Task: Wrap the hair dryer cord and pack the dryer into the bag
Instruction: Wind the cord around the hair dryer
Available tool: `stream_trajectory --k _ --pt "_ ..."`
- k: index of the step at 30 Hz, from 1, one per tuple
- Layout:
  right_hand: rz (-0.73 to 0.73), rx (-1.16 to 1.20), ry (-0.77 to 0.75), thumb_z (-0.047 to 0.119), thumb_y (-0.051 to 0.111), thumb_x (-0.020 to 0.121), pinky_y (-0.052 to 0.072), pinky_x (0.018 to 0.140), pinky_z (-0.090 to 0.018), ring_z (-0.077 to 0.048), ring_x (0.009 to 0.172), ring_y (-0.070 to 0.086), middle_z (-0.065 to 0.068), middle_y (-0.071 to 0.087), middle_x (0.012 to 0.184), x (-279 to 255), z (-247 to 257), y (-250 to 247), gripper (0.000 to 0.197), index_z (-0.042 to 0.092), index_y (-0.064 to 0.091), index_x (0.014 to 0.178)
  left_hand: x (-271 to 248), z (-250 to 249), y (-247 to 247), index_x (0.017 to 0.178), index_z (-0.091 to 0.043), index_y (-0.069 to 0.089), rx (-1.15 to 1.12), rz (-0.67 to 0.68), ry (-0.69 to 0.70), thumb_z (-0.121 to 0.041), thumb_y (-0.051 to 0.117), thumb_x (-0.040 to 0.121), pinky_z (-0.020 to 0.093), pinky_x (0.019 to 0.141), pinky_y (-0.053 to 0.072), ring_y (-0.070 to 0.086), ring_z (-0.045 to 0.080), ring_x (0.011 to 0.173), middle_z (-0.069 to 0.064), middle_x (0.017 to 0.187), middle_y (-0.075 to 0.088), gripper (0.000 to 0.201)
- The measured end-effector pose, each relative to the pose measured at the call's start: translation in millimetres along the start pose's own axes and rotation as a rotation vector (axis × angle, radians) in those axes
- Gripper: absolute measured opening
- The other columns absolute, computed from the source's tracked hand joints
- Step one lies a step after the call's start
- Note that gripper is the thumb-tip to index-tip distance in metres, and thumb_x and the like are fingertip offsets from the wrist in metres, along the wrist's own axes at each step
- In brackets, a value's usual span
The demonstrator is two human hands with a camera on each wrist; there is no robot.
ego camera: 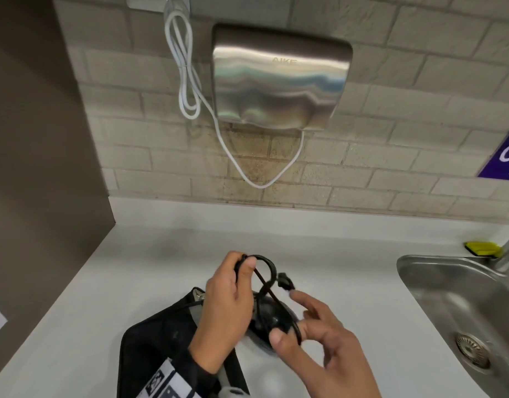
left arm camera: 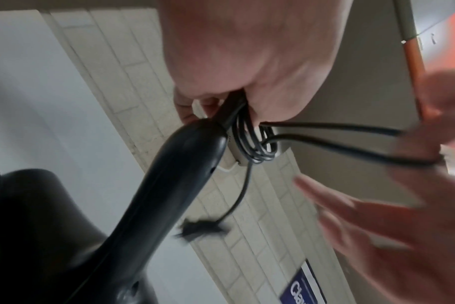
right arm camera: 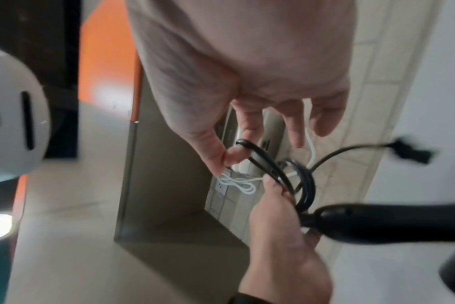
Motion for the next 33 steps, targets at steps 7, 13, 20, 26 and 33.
stream_trajectory --k 7,13,20,26,33 --pt "-0.141 0.496 -0.015 0.064 0.086 0.041 0.058 0.073 -0.021 -0.03 0.05 0.062 -0.013 0.067 0.048 -23.9 -6.1 -27.0 0.055 0.017 0.057 0.04 7.9 9.0 -10.7 0.082 -0.024 0.052 0.097 0.011 0.018 -0.042 0.039 0.099 0.02 0.053 0.031 0.037 0.008 0.05 -0.008 0.053 0.04 0.028" --pt "0.048 0.969 -0.041 0.014 0.054 0.098 0.035 0.061 -0.041 -0.021 0.061 0.038 -0.009 0.037 0.068 -11.0 18.2 -51.4 0.018 0.001 0.055 0.085 4.8 5.1 -5.9 0.088 -0.026 0.052 0.187 0.039 0.068 -0.043 0.034 0.1 0.022 0.059 0.029 0.039 0.008 0.058 -0.014 0.057 0.04 0.028" --pt "-0.052 0.65 0.098 0.053 0.093 0.034 0.021 0.04 -0.011 -0.005 0.038 0.019 -0.003 0.024 0.042 -19.1 1.5 -45.2 0.073 0.007 0.044 0.062 0.6 8.9 -8.5 0.085 -0.03 0.049 0.169 0.042 0.035 -0.043 0.034 0.1 0.02 0.058 0.029 0.038 0.006 0.059 -0.015 0.058 0.039 0.025" --pt "0.056 0.142 0.051 0.031 0.087 0.06 0.033 0.044 -0.015 -0.01 0.041 0.04 -0.003 0.048 0.053 -3.9 -8.5 -35.0 0.028 0.025 0.065 0.077 -10.3 -1.0 0.6 0.092 -0.031 0.048 0.288 0.102 0.087 -0.053 0.022 0.094 0.019 0.067 0.036 0.047 0.009 0.08 -0.011 0.073 0.049 0.034" --pt "0.13 -0.5 -0.205 0.036 0.063 0.086 0.033 0.051 -0.01 -0.001 0.055 0.053 0.011 0.065 0.074 17.6 16.5 -13.9 0.009 0.04 0.061 0.094 -16.9 -9.8 9.8 0.112 -0.035 0.044 0.28 0.174 0.099 -0.059 0.017 0.091 0.016 0.076 0.038 0.045 0.008 0.094 -0.014 0.094 0.053 0.041"
Point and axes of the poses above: each hand's wrist, its own x-axis towards the middle knuckle, its own y-axis out of the palm, z = x × y, the point moved 4 cm from there along x, towards the middle knuckle
